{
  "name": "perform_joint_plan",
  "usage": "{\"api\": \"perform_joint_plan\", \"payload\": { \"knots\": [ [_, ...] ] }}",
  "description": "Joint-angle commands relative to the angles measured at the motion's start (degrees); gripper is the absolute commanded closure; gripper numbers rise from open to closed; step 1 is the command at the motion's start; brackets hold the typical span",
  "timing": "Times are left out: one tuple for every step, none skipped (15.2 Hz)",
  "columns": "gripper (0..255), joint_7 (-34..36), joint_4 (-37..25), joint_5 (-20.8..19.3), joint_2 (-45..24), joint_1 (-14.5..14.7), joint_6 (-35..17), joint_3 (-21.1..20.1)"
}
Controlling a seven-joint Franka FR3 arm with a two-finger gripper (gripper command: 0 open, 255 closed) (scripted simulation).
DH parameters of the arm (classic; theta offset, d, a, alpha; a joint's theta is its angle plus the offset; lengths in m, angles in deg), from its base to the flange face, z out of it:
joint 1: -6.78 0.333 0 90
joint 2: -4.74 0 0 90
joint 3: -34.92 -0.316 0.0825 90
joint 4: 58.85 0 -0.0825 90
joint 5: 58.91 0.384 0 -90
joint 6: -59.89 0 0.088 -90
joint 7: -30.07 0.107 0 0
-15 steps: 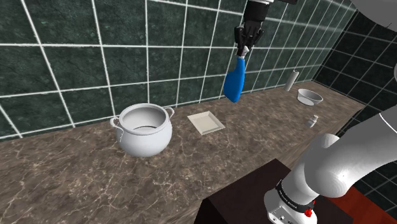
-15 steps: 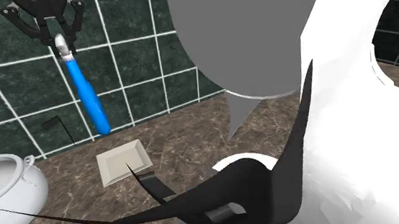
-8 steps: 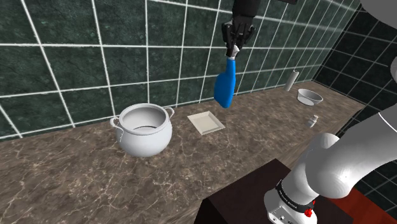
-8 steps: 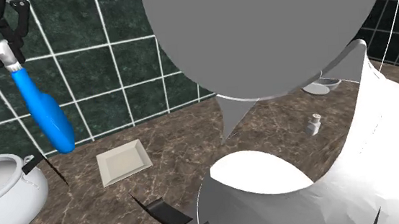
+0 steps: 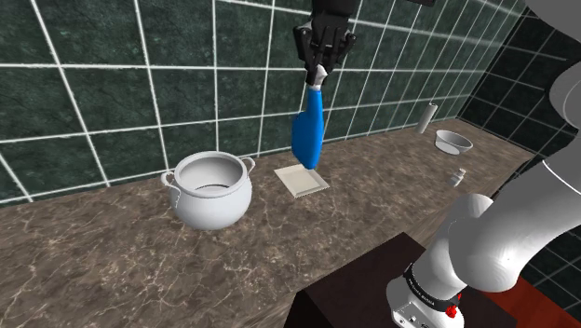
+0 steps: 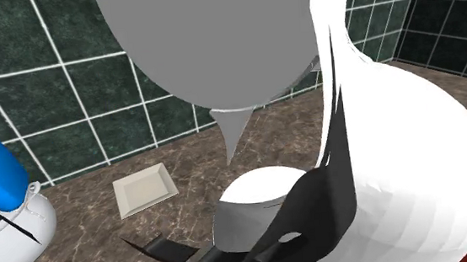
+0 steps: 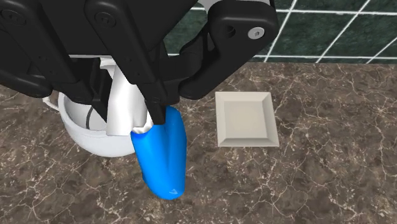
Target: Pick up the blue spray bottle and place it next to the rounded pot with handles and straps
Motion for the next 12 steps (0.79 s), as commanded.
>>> {"api": "perform_joint_plan", "payload": {
  "knots": [
    [255,3.0,-2.9,0.1,-2.0,1.0,0.8,-1.8],
    [255,4.5,-4.2,0.1,-3.0,1.5,1.2,-2.8],
    [255,5.7,-5.4,0.1,-3.9,2.0,1.4,-3.6],
    [255,5.7,-3.9,0.2,-3.4,2.0,0.5,-3.5],
    [255,5.6,-2.5,0.3,-2.9,2.0,-0.4,-3.5],
    [255,5.5,-1.2,0.4,-2.4,2.0,-1.3,-3.4],
    [255,5.4,0.2,0.4,-1.9,1.9,-2.2,-3.4],
    [255,5.4,1.5,0.5,-1.5,1.9,-3.0,-3.3],
    [255,5.3,2.8,0.6,-1.0,2.0,-3.9,-3.3],
    [255,5.2,4.0,0.6,-0.6,2.0,-4.7,-3.3],
    [255,5.2,5.2,0.7,-0.3,2.0,-5.6,-3.2],
    [255,5.1,6.4,0.8,0.1,2.0,-6.4,-3.2]
  ]
}}
